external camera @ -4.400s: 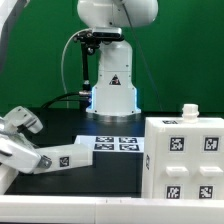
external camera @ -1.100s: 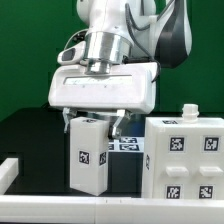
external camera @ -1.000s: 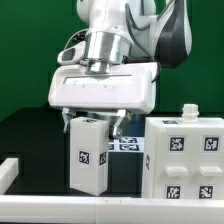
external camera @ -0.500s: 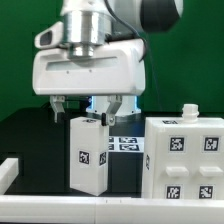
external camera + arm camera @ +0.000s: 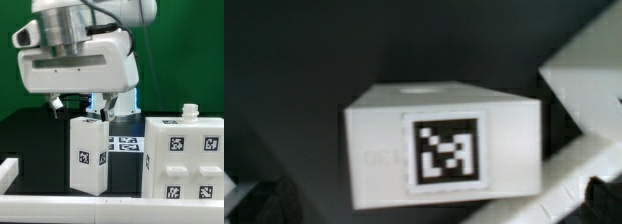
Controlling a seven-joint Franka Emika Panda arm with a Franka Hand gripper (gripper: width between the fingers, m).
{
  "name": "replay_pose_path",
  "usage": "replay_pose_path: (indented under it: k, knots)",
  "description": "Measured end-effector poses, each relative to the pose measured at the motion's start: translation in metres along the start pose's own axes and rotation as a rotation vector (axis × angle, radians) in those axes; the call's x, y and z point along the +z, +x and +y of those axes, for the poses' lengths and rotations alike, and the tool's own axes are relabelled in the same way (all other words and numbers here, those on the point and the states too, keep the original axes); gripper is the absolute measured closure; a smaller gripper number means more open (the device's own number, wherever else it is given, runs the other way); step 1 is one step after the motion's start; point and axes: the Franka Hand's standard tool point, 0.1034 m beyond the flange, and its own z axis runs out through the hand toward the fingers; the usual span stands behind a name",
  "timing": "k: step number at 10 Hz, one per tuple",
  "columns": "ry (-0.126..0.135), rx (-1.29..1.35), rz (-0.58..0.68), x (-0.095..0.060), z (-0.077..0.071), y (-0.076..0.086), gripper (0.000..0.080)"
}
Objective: Assemble cabinet
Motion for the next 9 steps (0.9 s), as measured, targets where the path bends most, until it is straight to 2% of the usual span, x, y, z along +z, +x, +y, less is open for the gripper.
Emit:
replay_pose_path:
  k: [2,3,4,5,6,7,9]
  knots:
    - [-0.016,0.008,-0.153,0.000,0.003,0.020,0.0002]
    - [-0.022,0.018,-0.232,0.003,0.008,0.025,0.0002]
    - [-0.025,0.014,-0.254,0.010,0.005,0.032,0.0002]
    - [-0.045,0.002,-0.306,0.015,0.004,0.023,0.0002]
    - [-0.059,0.010,-0.386,0.017,0.011,0.019,0.0002]
    - [-0.052,0.009,-0.340,0.016,0.010,0.033,0.0002]
    - [-0.043,-0.066,-0.333,0.020,-0.002,0.035,0.0002]
